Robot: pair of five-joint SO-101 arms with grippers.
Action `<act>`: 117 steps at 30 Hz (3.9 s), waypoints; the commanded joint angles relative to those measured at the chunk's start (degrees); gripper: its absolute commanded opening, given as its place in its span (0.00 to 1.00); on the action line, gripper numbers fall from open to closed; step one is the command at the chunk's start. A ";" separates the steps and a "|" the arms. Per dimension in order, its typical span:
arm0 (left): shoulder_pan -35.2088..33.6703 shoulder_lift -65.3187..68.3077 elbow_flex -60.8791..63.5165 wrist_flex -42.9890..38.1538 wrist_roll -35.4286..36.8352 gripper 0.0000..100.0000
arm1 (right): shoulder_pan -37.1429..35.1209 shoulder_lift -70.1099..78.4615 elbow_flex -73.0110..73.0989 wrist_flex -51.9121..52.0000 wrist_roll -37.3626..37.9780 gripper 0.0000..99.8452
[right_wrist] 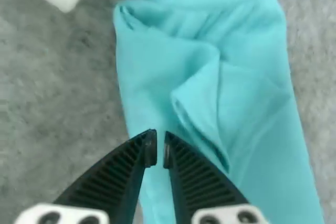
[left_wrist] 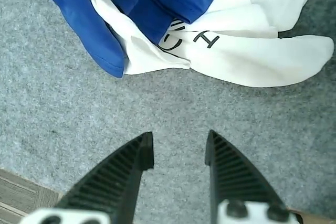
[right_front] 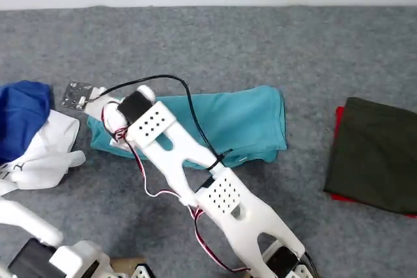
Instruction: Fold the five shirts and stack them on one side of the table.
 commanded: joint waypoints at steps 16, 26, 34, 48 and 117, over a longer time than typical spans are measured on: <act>0.53 -2.64 -0.40 0.97 -0.44 0.17 | 13.93 2.07 -8.44 -8.04 -0.62 0.05; 0.00 -2.73 -0.40 0.97 -0.35 0.17 | 19.56 -5.05 -9.93 9.45 -10.55 0.03; 0.00 -2.73 -0.40 0.97 -0.35 0.11 | 27.91 -25.89 21.36 9.36 -17.41 0.01; 0.09 -2.73 -0.48 1.05 -0.18 0.08 | 46.99 -38.73 57.14 2.42 -17.85 0.01; 2.99 -2.29 -0.31 1.05 -0.18 0.08 | 41.71 -23.08 52.31 -7.25 -30.42 0.01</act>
